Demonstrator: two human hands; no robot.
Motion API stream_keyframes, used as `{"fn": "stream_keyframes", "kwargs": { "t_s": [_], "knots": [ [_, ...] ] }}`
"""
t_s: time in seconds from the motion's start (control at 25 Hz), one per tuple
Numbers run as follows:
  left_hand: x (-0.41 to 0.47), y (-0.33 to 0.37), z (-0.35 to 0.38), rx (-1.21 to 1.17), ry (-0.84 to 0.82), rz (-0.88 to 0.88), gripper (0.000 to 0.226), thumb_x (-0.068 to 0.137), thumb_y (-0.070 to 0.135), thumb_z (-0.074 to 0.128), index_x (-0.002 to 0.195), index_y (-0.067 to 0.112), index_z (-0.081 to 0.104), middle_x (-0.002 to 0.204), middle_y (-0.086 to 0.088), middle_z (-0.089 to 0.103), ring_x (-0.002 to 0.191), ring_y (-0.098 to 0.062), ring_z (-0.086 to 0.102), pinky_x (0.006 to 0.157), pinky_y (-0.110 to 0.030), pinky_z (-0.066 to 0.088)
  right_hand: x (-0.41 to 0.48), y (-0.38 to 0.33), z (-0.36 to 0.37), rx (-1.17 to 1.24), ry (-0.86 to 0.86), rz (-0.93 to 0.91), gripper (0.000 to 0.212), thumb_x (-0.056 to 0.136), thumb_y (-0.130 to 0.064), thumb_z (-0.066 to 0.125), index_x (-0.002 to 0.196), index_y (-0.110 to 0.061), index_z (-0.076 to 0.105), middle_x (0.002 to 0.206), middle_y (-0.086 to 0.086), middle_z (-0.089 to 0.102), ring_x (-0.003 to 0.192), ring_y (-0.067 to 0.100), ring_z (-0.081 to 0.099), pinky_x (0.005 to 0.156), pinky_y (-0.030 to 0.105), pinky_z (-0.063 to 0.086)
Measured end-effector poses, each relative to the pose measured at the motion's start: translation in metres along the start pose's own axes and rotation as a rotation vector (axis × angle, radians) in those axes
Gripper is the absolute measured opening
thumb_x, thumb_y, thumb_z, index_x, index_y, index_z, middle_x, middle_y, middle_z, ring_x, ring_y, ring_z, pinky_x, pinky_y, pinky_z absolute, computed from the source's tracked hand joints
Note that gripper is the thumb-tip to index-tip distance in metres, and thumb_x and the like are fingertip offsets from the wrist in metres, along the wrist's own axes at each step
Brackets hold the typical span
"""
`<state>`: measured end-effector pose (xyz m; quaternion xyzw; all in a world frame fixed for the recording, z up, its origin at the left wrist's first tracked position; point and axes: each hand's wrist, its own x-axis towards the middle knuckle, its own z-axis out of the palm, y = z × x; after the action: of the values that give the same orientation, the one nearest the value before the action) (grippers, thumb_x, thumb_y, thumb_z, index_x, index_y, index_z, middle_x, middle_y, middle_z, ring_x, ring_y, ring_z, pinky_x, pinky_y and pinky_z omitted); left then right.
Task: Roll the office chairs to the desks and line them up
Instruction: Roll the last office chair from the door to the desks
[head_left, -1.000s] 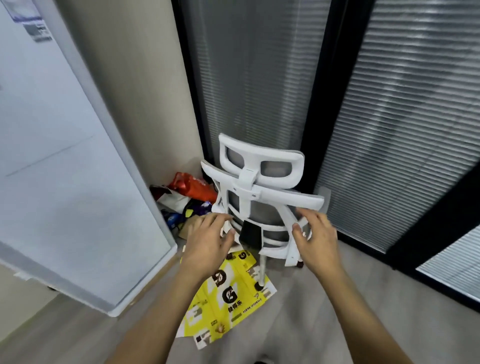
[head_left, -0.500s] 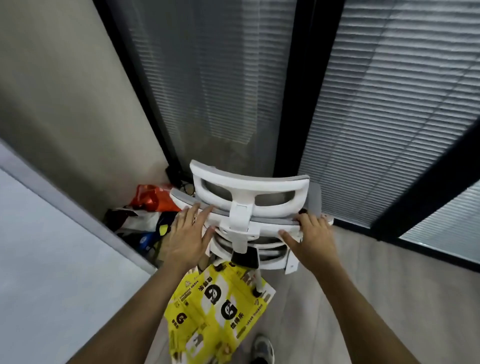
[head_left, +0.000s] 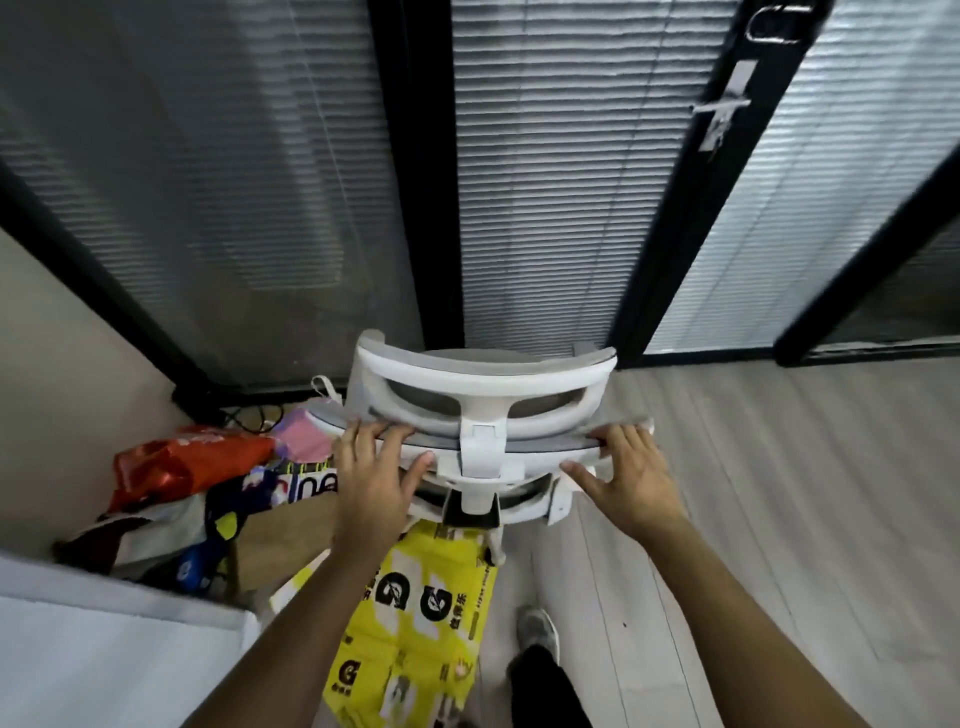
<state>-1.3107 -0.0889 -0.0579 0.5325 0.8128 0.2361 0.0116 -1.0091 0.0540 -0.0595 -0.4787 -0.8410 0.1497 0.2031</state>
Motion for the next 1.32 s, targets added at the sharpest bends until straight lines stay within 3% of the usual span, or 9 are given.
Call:
{"fn": "stream_keyframes", "kwargs": {
  "t_s": [0.16,0.36,0.6,0.84,1.08,1.32],
  "knots": [
    [0.008,0.032,0.014,-0.008,-0.091,0.165,0.06,0.093,0.068,0.035,0.121,0.018,0.056,0.128,-0.008,0.058,0.136,-0.033,0.035,0.111,-0.051,0.034,-0.064,0.014,-0.026,-0.101,0.107,0.155,0.055,0.084,-0.078,0.053,0.109,-0.029,0.057,0.106,-0.011,0.059,0.107,0.017,0.052,0.091,0.036,0.044],
    [0.002,0.129,0.054,-0.148,-0.164,0.415,0.057,0.094,0.066,0.039,0.115,0.016,0.059,0.121,-0.008,0.059,0.131,-0.036,0.04,0.109,-0.052,0.035,-0.153,0.071,-0.07,-0.121,0.265,0.383,0.054,0.083,-0.076,0.054,0.107,-0.028,0.056,0.103,-0.012,0.059,0.105,0.02,0.054,0.091,0.039,0.045],
    [-0.044,0.278,0.114,-0.385,-0.264,0.58,0.039,0.087,0.054,0.062,0.109,0.022,0.064,0.127,-0.006,0.044,0.124,-0.028,0.041,0.105,-0.039,0.04,-0.268,0.156,-0.13,-0.14,0.42,0.587,0.049,0.087,-0.068,0.059,0.11,-0.025,0.055,0.107,-0.013,0.055,0.11,0.017,0.05,0.104,0.046,0.042],
    [-0.082,0.471,0.188,-0.457,-0.437,0.734,0.045,0.083,0.059,0.065,0.112,0.025,0.065,0.126,-0.002,0.044,0.127,-0.024,0.041,0.109,-0.039,0.039,-0.363,0.272,-0.207,-0.145,0.616,0.779,0.048,0.088,-0.065,0.059,0.111,-0.023,0.055,0.113,-0.007,0.054,0.114,0.014,0.048,0.107,0.051,0.04],
    [-0.149,0.685,0.262,-0.559,-0.533,0.849,0.036,0.083,0.044,0.075,0.112,0.025,0.066,0.121,0.003,0.047,0.118,-0.017,0.047,0.103,-0.034,0.043,-0.456,0.424,-0.294,-0.172,0.67,0.957,0.057,0.087,-0.072,0.05,0.113,-0.021,0.055,0.116,-0.002,0.055,0.118,0.022,0.051,0.116,0.052,0.03],
    [-0.235,0.888,0.341,-0.612,-0.591,0.974,0.032,0.083,0.034,0.077,0.111,0.022,0.066,0.118,-0.001,0.048,0.115,-0.024,0.049,0.101,-0.029,0.04,-0.555,0.573,-0.398,-0.187,0.701,1.097,0.05,0.088,-0.061,0.061,0.117,-0.021,0.055,0.119,-0.005,0.055,0.133,0.02,0.044,0.115,0.037,0.03]
  ]
}}
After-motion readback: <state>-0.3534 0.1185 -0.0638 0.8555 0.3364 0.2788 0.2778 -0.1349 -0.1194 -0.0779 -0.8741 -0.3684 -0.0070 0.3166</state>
